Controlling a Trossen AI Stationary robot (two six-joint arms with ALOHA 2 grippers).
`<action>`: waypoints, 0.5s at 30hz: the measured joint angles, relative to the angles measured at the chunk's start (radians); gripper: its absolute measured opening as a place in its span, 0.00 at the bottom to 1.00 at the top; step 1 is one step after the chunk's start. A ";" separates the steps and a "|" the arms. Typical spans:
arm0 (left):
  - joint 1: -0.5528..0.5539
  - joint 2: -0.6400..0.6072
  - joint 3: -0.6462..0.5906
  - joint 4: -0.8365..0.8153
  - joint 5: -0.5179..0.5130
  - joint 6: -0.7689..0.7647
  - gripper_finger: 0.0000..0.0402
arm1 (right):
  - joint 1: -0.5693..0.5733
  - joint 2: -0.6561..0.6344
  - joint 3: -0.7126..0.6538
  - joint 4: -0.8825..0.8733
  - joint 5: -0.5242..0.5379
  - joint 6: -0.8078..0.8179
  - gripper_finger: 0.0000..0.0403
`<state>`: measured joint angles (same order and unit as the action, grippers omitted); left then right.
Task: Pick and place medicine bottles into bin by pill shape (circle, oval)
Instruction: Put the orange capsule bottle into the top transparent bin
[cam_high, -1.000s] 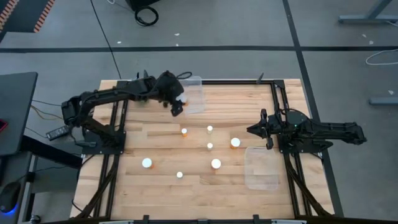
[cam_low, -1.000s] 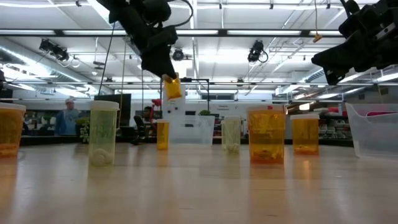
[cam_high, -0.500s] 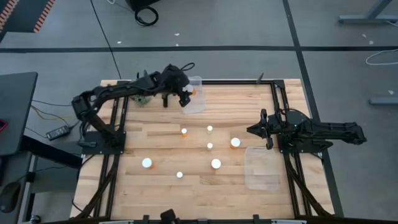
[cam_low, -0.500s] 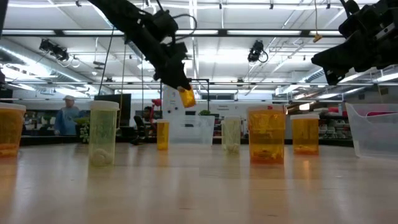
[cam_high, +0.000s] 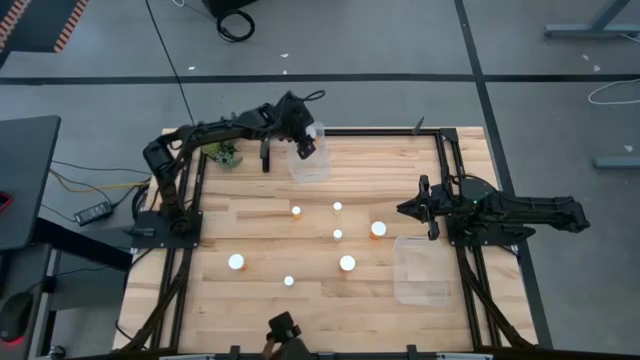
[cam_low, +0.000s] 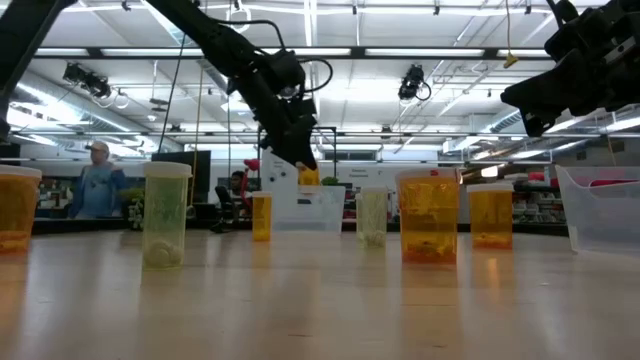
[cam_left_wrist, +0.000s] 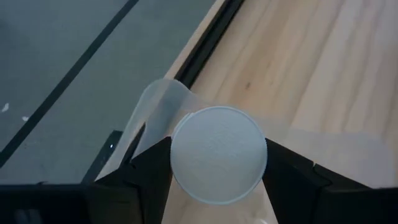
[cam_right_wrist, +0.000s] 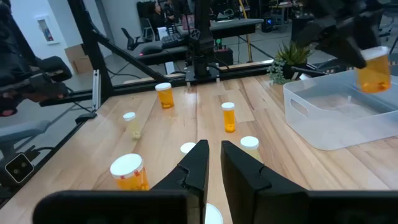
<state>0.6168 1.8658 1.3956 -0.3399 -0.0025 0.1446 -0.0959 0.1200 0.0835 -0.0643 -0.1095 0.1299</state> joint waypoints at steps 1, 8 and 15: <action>0.002 0.014 0.017 -0.018 -0.001 0.006 0.57 | 0.000 0.000 0.000 0.000 0.000 0.000 0.12; 0.021 0.106 0.138 -0.086 0.001 0.024 0.56 | 0.000 0.000 0.000 0.000 0.000 0.000 0.12; 0.027 0.159 0.175 -0.127 0.029 0.020 0.57 | 0.000 0.000 0.000 0.000 0.000 0.000 0.12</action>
<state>0.6437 2.0249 1.5707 -0.4667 0.0265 0.1646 -0.0963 0.1204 0.0837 -0.0643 -0.1093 0.1299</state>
